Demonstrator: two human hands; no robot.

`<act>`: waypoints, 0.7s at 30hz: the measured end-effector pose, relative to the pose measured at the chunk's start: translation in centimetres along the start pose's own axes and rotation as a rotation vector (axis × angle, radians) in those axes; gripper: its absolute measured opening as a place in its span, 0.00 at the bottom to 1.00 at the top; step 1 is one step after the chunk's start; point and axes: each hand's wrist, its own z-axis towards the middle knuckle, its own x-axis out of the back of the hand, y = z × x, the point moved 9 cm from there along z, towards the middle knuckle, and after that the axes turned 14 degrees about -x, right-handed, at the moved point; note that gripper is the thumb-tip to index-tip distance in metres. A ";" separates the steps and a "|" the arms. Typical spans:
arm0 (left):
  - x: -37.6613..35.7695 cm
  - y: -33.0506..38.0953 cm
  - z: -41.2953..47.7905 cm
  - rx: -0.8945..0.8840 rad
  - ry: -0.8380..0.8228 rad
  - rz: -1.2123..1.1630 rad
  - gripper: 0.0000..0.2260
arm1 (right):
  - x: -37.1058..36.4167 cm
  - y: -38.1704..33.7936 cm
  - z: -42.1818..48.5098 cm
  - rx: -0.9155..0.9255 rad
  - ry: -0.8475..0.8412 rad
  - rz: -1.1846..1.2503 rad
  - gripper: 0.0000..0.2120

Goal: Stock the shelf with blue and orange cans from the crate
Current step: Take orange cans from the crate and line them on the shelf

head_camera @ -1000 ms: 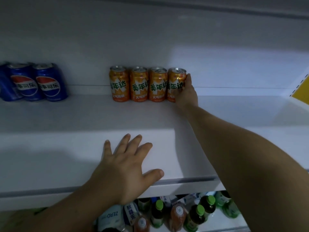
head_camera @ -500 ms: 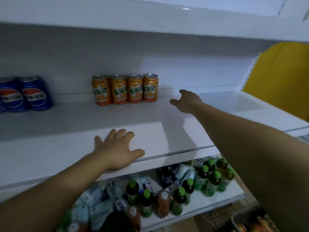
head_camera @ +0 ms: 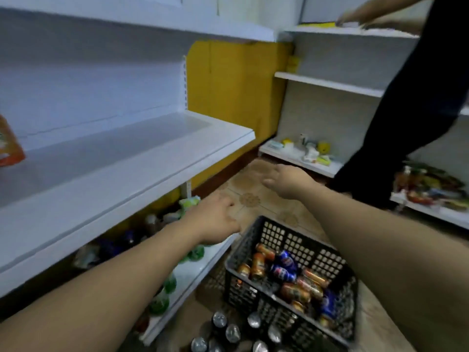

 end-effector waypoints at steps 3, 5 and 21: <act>-6.4 3.5 3.5 -0.080 -0.169 -0.050 0.31 | -2.4 8.8 -0.4 -0.194 -0.058 0.005 0.33; -10.4 5.0 5.5 -0.120 -0.241 -0.055 0.30 | -4.9 13.6 -0.7 -0.278 -0.104 0.031 0.31; -40.1 3.2 20.6 -0.060 -0.704 -0.114 0.31 | -33.0 33.9 3.2 -0.578 -0.585 0.128 0.27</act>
